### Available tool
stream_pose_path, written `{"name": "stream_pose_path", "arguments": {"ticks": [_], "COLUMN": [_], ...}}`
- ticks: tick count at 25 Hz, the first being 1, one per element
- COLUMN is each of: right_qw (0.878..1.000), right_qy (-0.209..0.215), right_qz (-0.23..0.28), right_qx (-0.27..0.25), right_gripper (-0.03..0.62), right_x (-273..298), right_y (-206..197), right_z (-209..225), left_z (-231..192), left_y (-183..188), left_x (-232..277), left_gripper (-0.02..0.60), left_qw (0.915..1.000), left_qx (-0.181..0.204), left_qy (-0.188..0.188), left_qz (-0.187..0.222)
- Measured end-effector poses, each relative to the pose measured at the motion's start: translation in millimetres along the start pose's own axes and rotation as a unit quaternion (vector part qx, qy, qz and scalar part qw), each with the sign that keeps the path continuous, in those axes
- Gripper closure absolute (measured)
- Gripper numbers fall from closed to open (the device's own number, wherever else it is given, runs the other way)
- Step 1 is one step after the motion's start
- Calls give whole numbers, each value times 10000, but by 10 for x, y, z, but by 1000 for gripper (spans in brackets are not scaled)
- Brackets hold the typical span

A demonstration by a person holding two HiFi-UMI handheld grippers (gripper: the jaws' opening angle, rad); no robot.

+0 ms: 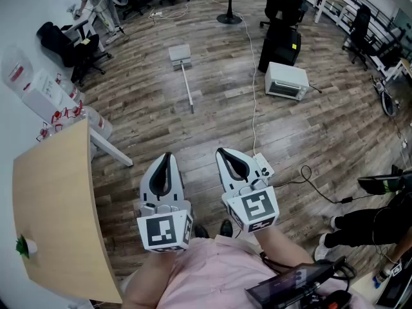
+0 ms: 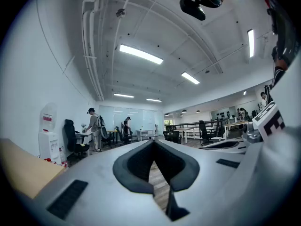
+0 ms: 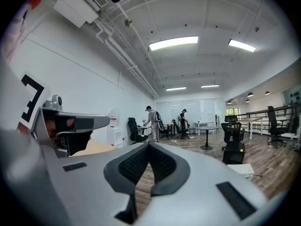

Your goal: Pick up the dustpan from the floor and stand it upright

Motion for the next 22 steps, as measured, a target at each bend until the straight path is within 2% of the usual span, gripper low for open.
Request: {"name": "stream_pose_path", "arguments": {"ticks": [9, 13, 22], "right_qw": [9999, 9999, 9998], "right_qy": [-132, -87, -73], "right_qz": [37, 6, -135], "right_qx": [91, 106, 95], "right_gripper": [592, 565, 562], "right_x": [-54, -30, 352], "right_y": [74, 41, -21], "right_z": [311, 469, 739], "left_z": [112, 160, 49], "left_y": [-32, -83, -246], "left_x": [121, 198, 550], "left_gripper": [572, 572, 572], "left_qw": [9999, 9997, 9990], "left_qx": [11, 39, 94], "left_qy": [107, 202, 299], "left_qz": [-116, -165, -314]}}
Point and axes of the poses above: the fingertips, and each gripper's own axes: x forward along the fingers, z to its right, y out of its top, the point moved 4 cm from there along -x, backward along the fingers, and after that the axes turned 12 degrees about x, right-handed, at the moved point
